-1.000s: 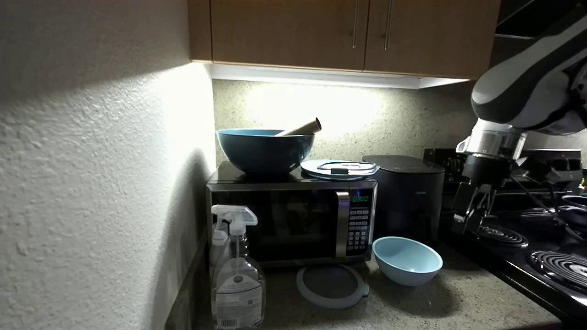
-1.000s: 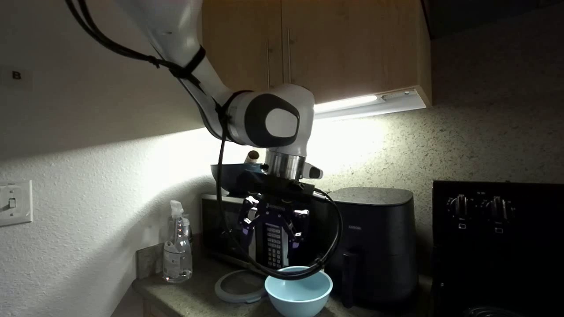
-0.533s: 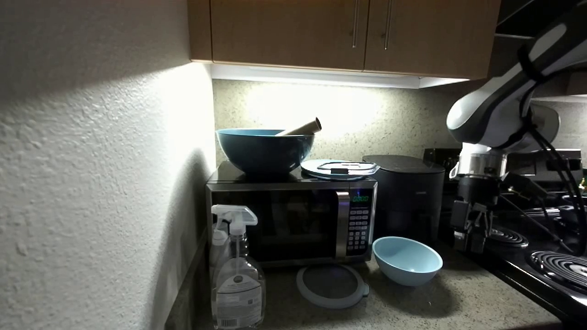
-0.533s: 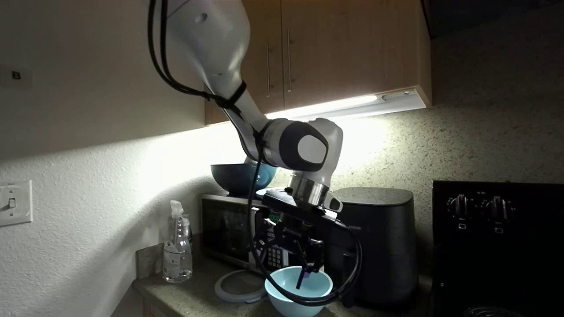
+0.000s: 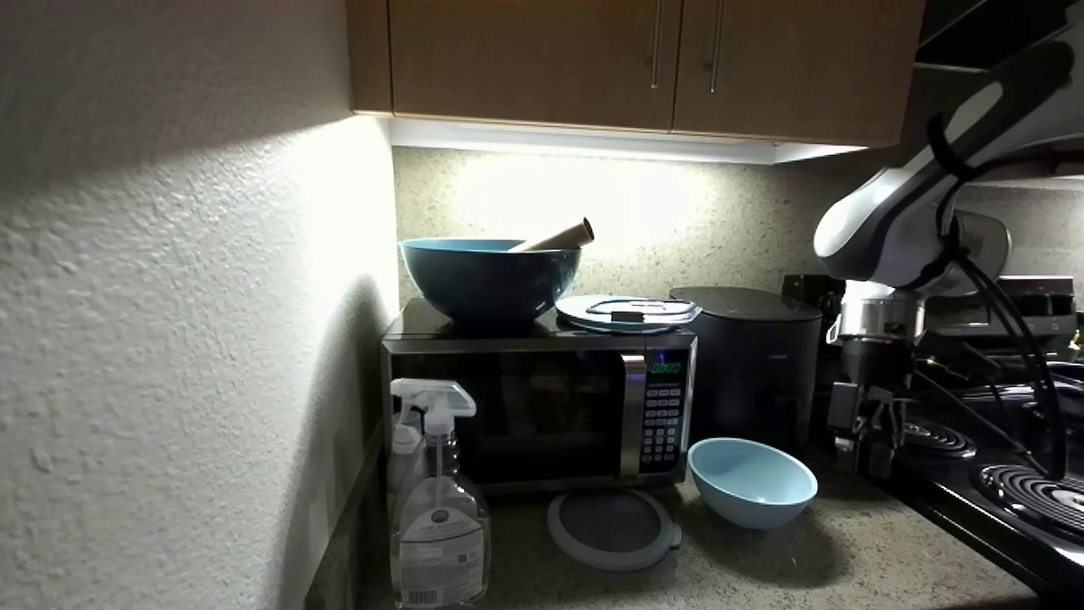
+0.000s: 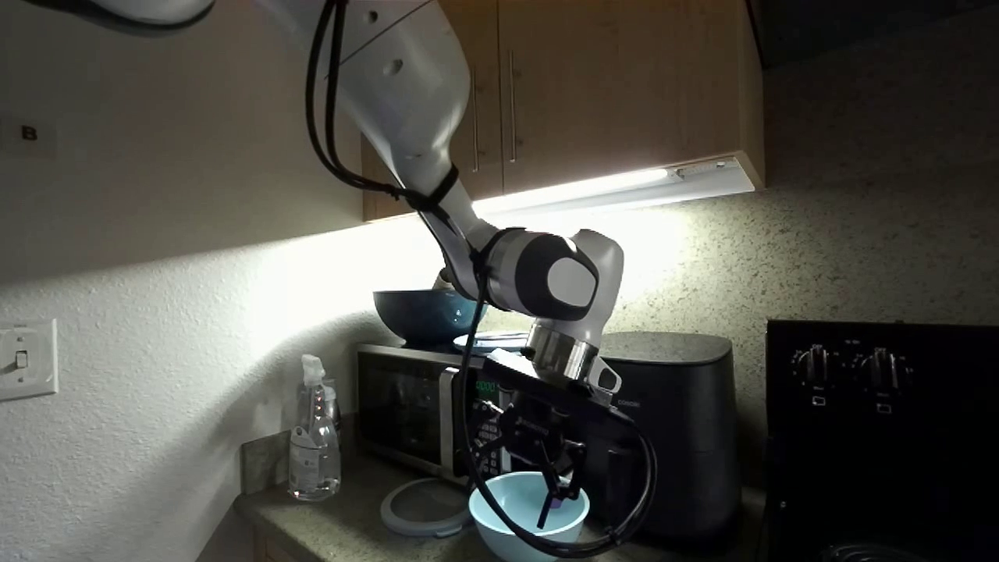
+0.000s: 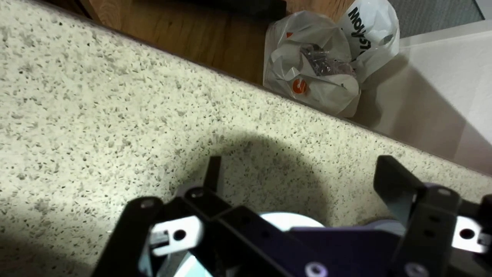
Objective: Pick up the bowl and put it on top of the air fryer
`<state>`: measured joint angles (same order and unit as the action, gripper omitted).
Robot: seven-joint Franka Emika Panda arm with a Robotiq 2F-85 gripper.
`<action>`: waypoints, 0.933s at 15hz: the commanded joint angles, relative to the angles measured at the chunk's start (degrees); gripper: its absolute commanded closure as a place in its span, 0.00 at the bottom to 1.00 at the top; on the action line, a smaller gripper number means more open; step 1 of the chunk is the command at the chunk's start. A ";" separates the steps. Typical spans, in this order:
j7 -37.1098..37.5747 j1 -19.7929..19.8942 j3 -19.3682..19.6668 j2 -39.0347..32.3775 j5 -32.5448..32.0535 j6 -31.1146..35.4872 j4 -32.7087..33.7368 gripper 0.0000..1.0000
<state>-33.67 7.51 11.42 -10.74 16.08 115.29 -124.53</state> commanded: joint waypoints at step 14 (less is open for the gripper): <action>9.98 6.61 -2.50 -8.04 1.48 10.79 4.60 0.00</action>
<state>-24.55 12.50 10.76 -18.45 15.74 121.42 -119.50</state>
